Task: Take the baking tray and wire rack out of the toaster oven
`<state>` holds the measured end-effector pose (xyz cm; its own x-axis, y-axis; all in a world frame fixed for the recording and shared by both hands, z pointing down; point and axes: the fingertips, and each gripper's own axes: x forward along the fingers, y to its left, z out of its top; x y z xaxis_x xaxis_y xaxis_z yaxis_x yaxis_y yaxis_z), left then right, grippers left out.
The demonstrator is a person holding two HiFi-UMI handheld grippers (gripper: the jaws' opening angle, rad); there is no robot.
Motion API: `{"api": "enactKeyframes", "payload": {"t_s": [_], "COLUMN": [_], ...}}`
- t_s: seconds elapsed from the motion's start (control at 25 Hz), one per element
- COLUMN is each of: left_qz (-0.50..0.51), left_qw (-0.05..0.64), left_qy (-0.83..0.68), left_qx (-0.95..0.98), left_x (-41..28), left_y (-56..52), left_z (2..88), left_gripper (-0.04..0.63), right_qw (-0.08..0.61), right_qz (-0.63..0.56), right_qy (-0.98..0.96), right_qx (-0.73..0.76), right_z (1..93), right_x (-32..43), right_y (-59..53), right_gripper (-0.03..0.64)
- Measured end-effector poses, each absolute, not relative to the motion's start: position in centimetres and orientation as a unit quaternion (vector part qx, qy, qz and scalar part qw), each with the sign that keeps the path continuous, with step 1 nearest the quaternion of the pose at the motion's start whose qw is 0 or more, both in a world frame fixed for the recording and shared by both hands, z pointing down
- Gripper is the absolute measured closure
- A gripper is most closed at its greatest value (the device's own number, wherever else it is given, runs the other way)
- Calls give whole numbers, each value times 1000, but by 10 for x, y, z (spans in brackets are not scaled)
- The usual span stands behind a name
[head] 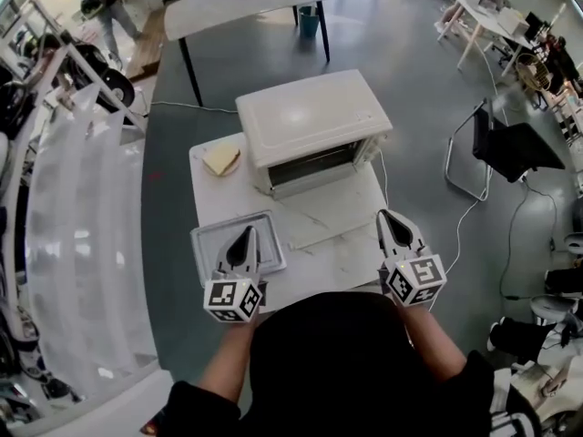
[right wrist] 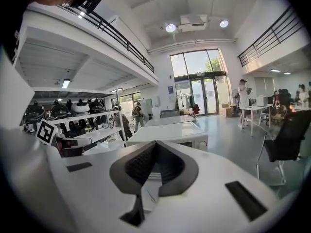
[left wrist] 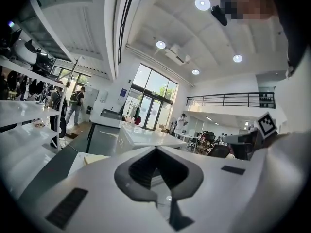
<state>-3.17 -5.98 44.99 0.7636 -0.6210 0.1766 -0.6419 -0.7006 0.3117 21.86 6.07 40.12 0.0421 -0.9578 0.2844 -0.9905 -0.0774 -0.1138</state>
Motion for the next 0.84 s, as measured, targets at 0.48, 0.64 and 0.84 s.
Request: {"api": "enactKeyframes", "payload": {"t_s": [0.48,0.64,0.84], "left_qz": [51,56,59], "left_qw": [190,194,197], "left_qy": [-365,-376,-382], "left_qx": [910,904,901], "left_x": [-40,-49,-55], "left_y": [-56,-57,-62], "left_z": [462,464,467], "left_gripper": [575,575,575], "right_qw": [83,75,75], "right_qz": [137,144,148], "right_qy": [-680,-687,-691], "right_qx": [716,708,704], "right_z": [404,403,404], "right_x": [224,216,209], "right_y": [58,52,42], "right_gripper": [594,594,594]}}
